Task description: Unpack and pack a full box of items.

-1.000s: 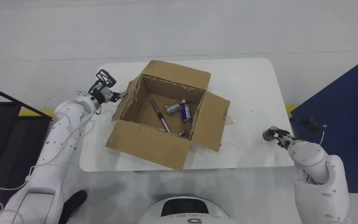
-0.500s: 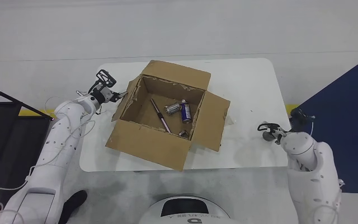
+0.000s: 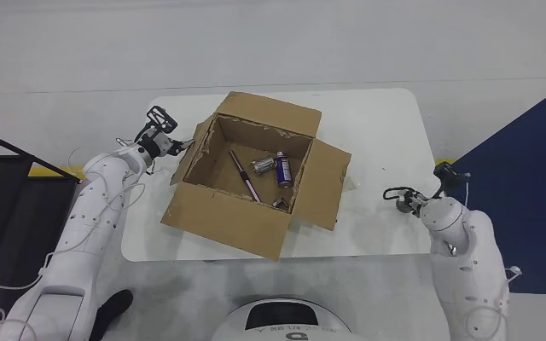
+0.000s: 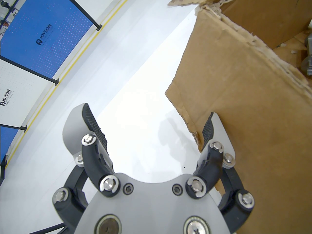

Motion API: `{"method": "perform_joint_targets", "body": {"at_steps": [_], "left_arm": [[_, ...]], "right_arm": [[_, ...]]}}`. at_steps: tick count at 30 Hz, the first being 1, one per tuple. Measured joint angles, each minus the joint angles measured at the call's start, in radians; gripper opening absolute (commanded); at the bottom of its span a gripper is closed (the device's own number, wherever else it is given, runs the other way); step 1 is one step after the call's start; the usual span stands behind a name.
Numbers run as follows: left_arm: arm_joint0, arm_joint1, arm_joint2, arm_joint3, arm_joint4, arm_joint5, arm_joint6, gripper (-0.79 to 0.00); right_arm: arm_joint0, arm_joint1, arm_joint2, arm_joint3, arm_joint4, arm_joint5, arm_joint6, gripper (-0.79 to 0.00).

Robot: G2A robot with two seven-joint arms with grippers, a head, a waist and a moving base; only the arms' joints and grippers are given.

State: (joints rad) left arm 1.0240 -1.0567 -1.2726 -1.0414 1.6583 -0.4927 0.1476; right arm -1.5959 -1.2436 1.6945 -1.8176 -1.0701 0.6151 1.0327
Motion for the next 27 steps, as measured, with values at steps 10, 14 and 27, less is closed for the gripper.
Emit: {"method": "perform_joint_targets", "body": {"at_steps": [10,14,27], "left_arm": [[0.0,0.0,0.0,0.0,0.0,0.0,0.0,0.0],[0.0,0.0,0.0,0.0,0.0,0.0,0.0,0.0],[0.0,0.0,0.0,0.0,0.0,0.0,0.0,0.0]], "right_arm": [[-0.033,-0.004,-0.043,-0.168,0.043,-0.094,-0.04,-0.785],[-0.049,-0.007,-0.027,-0.23,0.143,-0.152,-0.074,-0.785],[0.032,-0.007,-0.061,-0.311,0.574,-0.389,0.019,-0.785]]}}
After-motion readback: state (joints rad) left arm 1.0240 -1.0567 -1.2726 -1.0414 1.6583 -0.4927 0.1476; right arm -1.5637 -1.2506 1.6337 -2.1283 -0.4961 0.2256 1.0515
